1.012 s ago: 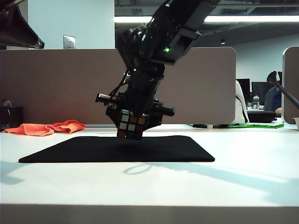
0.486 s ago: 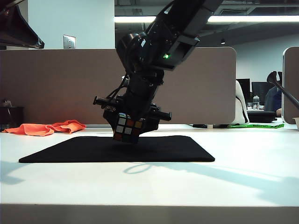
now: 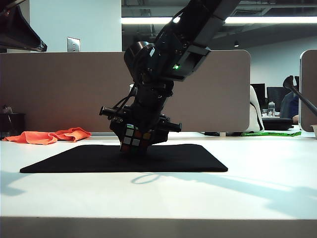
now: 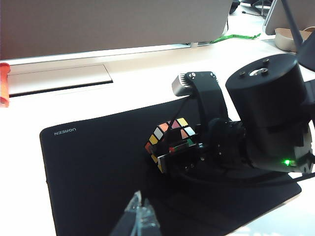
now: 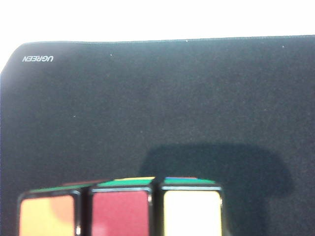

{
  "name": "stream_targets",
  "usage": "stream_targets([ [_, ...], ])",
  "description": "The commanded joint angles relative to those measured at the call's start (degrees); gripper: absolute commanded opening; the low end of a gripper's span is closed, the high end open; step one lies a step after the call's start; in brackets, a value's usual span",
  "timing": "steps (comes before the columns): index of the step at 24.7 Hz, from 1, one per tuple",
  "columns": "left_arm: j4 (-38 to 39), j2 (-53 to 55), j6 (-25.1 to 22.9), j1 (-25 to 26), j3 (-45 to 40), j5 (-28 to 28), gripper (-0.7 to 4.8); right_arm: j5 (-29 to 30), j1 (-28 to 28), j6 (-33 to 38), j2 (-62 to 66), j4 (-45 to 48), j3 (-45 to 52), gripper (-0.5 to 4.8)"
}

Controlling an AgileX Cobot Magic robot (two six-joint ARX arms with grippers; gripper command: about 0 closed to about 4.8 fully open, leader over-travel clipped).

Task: Pick up the cube on the right side of the mouse pad, then place it in the center of the mouse pad.

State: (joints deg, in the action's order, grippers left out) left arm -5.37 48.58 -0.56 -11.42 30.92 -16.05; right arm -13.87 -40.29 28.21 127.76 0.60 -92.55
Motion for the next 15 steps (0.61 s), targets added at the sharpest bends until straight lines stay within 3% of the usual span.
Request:
stream_targets([
  [1, -0.7, -0.2, -0.1, 0.0, 0.3, -0.3, -0.06, -0.1, 0.3, 0.1, -0.2, 1.0, -0.1, 2.57],
  [11, -0.7, -0.2, -0.1, 0.0, 0.3, -0.3, -0.06, -0.1, 0.6, 0.1, -0.2, 0.9, -0.1, 2.86],
  [12, -0.7, -0.2, -0.1, 0.0, 0.3, -0.3, -0.06, -0.1, 0.6, 0.1, -0.2, 1.0, -0.1, 2.99],
  [13, -0.7, -0.2, 0.0, 0.0, 0.3, -0.3, -0.06, -0.1, 0.6, 0.1, -0.3, 1.0, -0.1, 3.46],
  [15, -0.7, -0.2, 0.0, 0.0, 0.3, -0.3, -0.06, 0.3, 0.6, 0.1, -0.3, 0.9, -0.1, 3.69],
])
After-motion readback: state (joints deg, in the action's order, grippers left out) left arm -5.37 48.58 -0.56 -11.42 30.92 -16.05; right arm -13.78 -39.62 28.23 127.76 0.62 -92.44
